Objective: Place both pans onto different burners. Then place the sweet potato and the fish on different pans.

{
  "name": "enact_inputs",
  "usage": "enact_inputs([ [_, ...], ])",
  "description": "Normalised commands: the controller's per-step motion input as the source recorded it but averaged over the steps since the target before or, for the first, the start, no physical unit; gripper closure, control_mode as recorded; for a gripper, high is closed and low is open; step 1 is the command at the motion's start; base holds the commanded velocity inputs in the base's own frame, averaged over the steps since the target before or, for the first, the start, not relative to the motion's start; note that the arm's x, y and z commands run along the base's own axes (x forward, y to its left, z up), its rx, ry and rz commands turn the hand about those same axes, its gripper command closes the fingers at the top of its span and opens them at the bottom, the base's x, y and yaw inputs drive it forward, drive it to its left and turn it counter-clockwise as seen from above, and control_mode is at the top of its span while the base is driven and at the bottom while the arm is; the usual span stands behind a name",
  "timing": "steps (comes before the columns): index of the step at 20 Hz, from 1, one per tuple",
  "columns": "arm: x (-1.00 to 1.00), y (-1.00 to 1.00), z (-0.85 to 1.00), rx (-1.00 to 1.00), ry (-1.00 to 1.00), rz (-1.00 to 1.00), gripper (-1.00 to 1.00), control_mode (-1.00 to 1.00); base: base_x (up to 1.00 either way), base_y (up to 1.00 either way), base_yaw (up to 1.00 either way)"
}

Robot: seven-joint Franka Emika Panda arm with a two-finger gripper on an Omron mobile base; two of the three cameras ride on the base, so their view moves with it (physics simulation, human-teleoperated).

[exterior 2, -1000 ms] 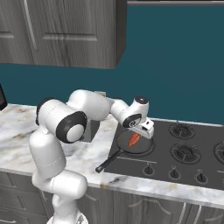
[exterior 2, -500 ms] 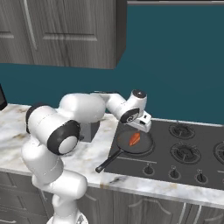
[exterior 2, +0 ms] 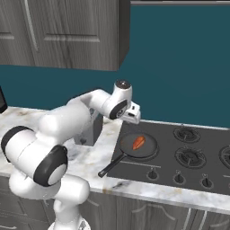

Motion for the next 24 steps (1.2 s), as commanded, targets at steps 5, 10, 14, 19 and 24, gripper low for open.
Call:
enact_inputs([
  [5,-0.62,0.41,0.57,-0.06,-0.14,0.13,-1.0,-1.0,0.0,0.0,0.0],
  [10,-0.81,0.34,0.55,-0.06,-0.17,0.12,-1.0,-1.0,0.0,0.0,0.0],
  [14,-0.71,0.37,0.68,-0.03,-0.09,0.1,-1.0,-1.0,0.0,0.0,0.0],
  [19,-0.73,0.34,0.43,-0.05,-0.01,0.03,-1.0,-1.0,0.0,0.0,0.0],
  [24,-0.83,0.21,0.2,-0.03,-0.04,0.0,-1.0,-1.0,0.0,0.0,0.0],
])
